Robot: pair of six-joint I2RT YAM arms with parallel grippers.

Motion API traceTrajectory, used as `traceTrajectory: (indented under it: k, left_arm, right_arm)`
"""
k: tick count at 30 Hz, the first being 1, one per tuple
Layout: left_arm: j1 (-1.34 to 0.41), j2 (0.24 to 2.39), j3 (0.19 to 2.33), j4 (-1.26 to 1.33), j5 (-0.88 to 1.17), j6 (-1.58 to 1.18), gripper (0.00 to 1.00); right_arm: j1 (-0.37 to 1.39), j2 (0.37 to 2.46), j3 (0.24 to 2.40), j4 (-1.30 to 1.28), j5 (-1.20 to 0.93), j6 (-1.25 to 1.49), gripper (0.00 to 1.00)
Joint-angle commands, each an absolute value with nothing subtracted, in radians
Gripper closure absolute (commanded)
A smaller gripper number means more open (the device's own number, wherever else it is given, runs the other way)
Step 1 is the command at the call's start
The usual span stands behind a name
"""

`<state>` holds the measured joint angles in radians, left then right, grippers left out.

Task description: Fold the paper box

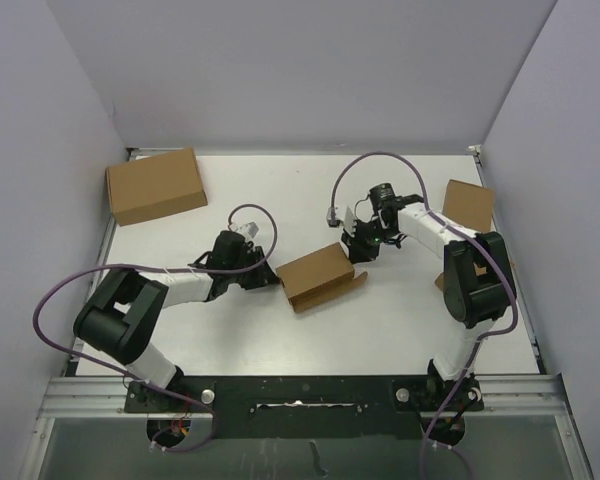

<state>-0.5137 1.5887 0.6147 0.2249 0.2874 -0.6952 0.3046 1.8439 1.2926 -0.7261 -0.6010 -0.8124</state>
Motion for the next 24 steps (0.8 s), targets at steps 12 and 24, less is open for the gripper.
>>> traceTrajectory:
  k: [12,24]
  left_arm:
    - [-0.384,1.814,0.956,0.161,0.476,-0.534,0.77]
    - [-0.399,2.041,1.242,0.034,0.634,-0.478,0.77]
  right_arm:
    - [0.435,1.716,1.155,-0.863,-0.701,-0.831,1.0]
    - [0.537,1.689,1.159,-0.857,-0.697,-0.791,1.0]
